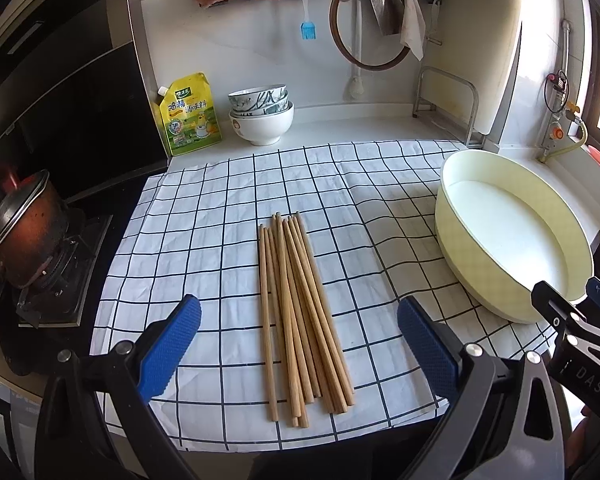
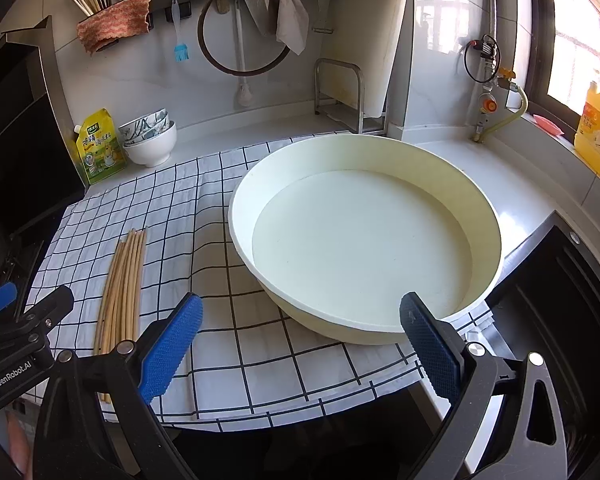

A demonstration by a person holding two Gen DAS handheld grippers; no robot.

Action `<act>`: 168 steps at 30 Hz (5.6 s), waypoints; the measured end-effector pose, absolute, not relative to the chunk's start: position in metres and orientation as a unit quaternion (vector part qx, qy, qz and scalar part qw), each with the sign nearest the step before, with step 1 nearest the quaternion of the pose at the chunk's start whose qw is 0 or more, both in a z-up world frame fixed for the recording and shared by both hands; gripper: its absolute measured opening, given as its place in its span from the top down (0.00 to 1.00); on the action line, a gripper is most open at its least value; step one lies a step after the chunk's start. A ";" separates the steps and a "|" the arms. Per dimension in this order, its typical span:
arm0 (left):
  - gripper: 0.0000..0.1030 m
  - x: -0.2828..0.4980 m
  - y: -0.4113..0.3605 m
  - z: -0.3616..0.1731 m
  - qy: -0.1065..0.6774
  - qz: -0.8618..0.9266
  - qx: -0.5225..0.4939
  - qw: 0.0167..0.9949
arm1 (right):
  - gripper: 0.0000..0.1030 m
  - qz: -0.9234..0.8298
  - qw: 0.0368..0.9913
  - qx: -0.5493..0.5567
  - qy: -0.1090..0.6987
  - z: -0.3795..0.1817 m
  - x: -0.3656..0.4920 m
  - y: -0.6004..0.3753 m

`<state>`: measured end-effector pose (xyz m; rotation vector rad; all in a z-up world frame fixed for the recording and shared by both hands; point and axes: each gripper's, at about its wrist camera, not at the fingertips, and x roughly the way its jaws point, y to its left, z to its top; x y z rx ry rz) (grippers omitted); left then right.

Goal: Organize utensils

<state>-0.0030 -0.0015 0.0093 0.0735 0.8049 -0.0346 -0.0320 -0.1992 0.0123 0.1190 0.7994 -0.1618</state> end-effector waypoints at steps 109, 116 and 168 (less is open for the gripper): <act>0.06 0.048 0.102 -0.060 0.439 0.001 0.018 0.898 | 0.08 0.062 0.874 -0.030 0.481 -0.063 0.051 -0.077; 0.06 0.051 0.103 -0.070 0.450 -0.006 0.012 0.893 | 0.08 0.047 0.868 -0.030 0.493 -0.074 0.060 -0.077; 0.05 0.063 0.080 -0.096 0.488 0.005 0.042 0.872 | 0.08 0.035 0.863 -0.039 0.502 -0.091 0.069 -0.090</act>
